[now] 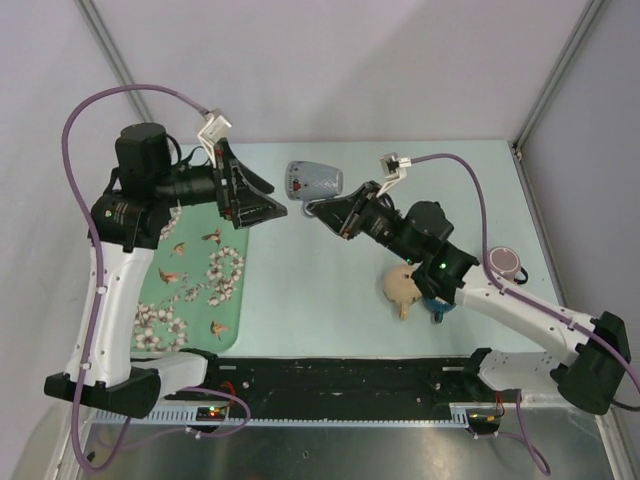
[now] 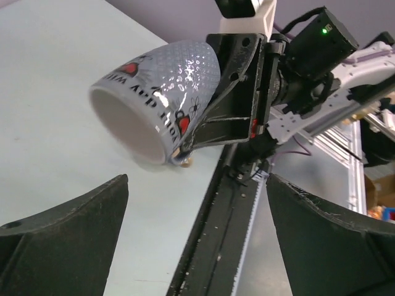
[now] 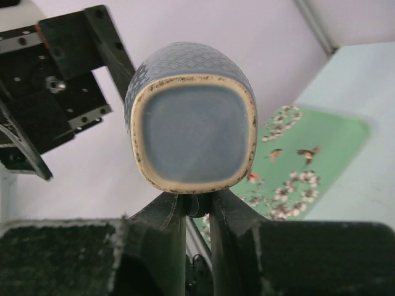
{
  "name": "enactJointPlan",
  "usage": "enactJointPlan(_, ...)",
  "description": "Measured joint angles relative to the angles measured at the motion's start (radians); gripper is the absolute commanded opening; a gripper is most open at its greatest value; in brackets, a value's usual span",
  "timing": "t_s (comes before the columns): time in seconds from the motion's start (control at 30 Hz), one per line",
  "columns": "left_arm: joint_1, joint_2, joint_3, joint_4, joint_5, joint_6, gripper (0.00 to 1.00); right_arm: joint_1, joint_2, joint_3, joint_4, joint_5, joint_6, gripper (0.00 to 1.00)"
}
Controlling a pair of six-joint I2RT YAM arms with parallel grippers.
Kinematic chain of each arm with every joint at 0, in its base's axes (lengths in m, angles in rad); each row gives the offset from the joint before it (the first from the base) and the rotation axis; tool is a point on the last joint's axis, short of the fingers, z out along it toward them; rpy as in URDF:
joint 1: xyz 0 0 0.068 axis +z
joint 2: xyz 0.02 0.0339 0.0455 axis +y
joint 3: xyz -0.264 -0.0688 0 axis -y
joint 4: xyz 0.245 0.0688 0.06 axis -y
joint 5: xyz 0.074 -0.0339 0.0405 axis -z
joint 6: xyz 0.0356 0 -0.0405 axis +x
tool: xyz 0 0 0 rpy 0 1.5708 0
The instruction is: Turn the mug right side up
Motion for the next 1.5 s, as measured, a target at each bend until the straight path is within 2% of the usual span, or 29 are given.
enactJointPlan(0.13,-0.038,0.016,0.000,-0.001,0.008,-0.036,0.85,0.024,0.064,0.060,0.044,-0.050,0.024,0.00)
enactJointPlan(0.3,-0.043,0.043,0.005,0.002,-0.006,-0.064,0.65,0.039,0.138,0.104,0.085,-0.114,0.060,0.00)
enactJointPlan(0.33,-0.045,0.045,0.005,0.003,-0.007,-0.069,0.58,0.041,0.153,0.108,0.090,-0.126,0.067,0.00)
enactJointPlan(0.43,-0.043,0.045,0.005,-0.002,-0.035,-0.083,0.20,0.041,0.185,0.112,0.107,-0.153,0.091,0.00)
enactJointPlan(0.5,-0.039,0.047,0.005,-0.001,-0.027,-0.099,0.07,0.034,0.196,0.118,0.122,-0.164,0.103,0.00)
enactJointPlan(0.53,-0.041,0.045,0.006,0.005,-0.025,-0.102,0.03,0.028,0.203,0.120,0.124,-0.177,0.122,0.10)
enactJointPlan(0.57,-0.048,0.043,0.005,0.009,-0.021,-0.094,0.02,0.021,0.212,0.121,0.128,-0.192,0.140,0.19)
enactJointPlan(0.63,-0.049,0.039,-0.004,0.014,-0.029,-0.095,0.01,0.011,0.227,0.126,0.131,-0.214,0.168,0.45)
enactJointPlan(0.7,-0.045,0.033,-0.030,0.029,-0.061,-0.097,0.00,0.002,0.237,0.130,0.113,-0.226,0.171,0.80)
enactJointPlan(0.73,-0.039,0.028,-0.056,0.031,-0.098,-0.096,0.00,-0.002,0.240,0.132,0.096,-0.229,0.168,0.90)
enactJointPlan(0.77,-0.030,0.026,-0.082,0.029,-0.140,-0.090,0.00,-0.006,0.242,0.132,0.077,-0.229,0.166,0.95)
enactJointPlan(0.9,0.014,0.036,-0.186,0.000,-0.413,-0.008,0.00,-0.023,0.243,0.137,-0.069,-0.187,0.128,0.99)
enactJointPlan(1.0,0.039,0.066,-0.239,-0.027,-0.647,0.131,0.00,-0.039,0.243,0.138,-0.211,-0.126,0.090,0.99)
enactJointPlan(1.1,0.105,0.147,-0.247,-0.051,-0.801,0.277,0.00,-0.047,0.242,0.138,-0.354,-0.060,0.036,0.99)
enactJointPlan(1.33,0.353,0.539,-0.118,-0.122,-0.968,0.496,0.00,-0.055,0.219,0.138,-0.597,0.049,-0.072,1.00)
enactJointPlan(1.5,0.429,0.703,-0.083,-0.166,-1.018,0.563,0.00,-0.077,0.157,0.138,-0.714,0.116,-0.131,0.99)
